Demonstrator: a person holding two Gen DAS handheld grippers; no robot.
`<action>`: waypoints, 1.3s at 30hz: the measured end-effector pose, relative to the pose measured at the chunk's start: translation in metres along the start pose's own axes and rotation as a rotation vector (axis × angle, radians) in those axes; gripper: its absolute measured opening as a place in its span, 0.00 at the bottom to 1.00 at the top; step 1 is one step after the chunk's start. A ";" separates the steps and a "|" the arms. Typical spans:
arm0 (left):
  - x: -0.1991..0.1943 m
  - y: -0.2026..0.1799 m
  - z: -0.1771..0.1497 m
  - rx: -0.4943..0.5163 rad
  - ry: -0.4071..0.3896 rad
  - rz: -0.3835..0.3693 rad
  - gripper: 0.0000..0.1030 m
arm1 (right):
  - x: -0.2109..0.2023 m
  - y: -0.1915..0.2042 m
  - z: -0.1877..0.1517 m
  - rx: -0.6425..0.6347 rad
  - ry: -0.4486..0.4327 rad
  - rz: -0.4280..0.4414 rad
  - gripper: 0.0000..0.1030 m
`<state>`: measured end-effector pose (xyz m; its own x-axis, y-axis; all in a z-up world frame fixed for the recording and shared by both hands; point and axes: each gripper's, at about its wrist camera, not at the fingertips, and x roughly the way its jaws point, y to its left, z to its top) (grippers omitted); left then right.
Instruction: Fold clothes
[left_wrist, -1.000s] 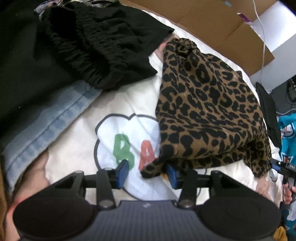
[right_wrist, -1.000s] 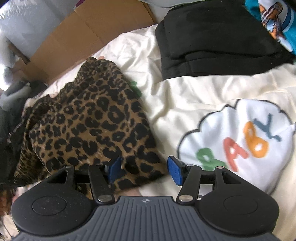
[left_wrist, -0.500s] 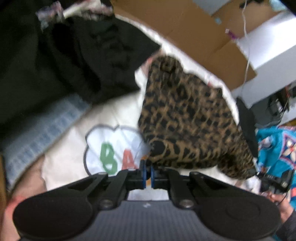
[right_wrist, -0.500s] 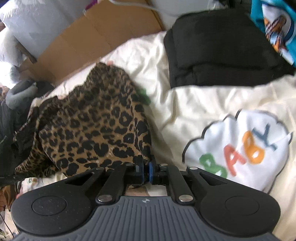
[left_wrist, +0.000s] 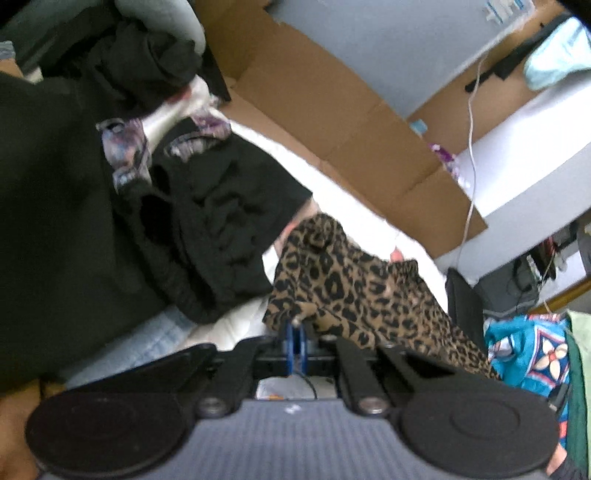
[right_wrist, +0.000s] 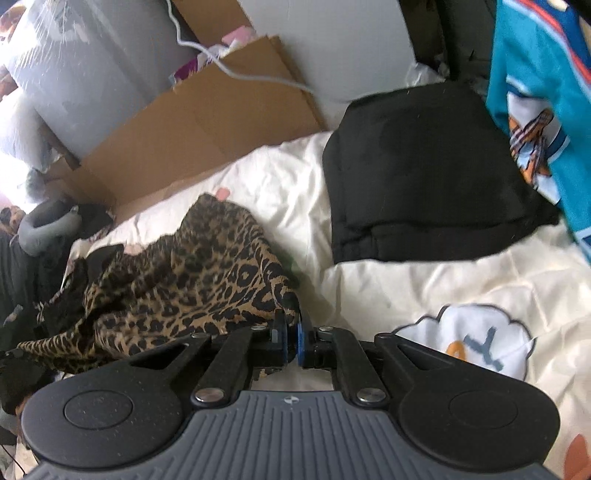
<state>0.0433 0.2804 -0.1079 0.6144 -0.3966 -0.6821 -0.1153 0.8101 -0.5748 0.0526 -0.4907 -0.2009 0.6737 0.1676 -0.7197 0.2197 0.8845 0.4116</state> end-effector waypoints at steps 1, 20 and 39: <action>-0.003 0.000 0.002 -0.005 -0.013 0.000 0.03 | -0.004 -0.001 0.004 -0.001 -0.013 -0.002 0.03; 0.003 0.012 0.044 -0.036 -0.097 0.059 0.03 | -0.021 -0.008 0.045 -0.020 -0.096 -0.056 0.03; 0.070 0.029 0.018 0.010 0.085 0.270 0.37 | 0.051 -0.043 0.021 0.038 0.067 -0.159 0.42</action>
<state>0.0973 0.2844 -0.1643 0.4950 -0.2005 -0.8454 -0.2579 0.8953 -0.3633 0.0921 -0.5294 -0.2441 0.5805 0.0565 -0.8123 0.3470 0.8853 0.3096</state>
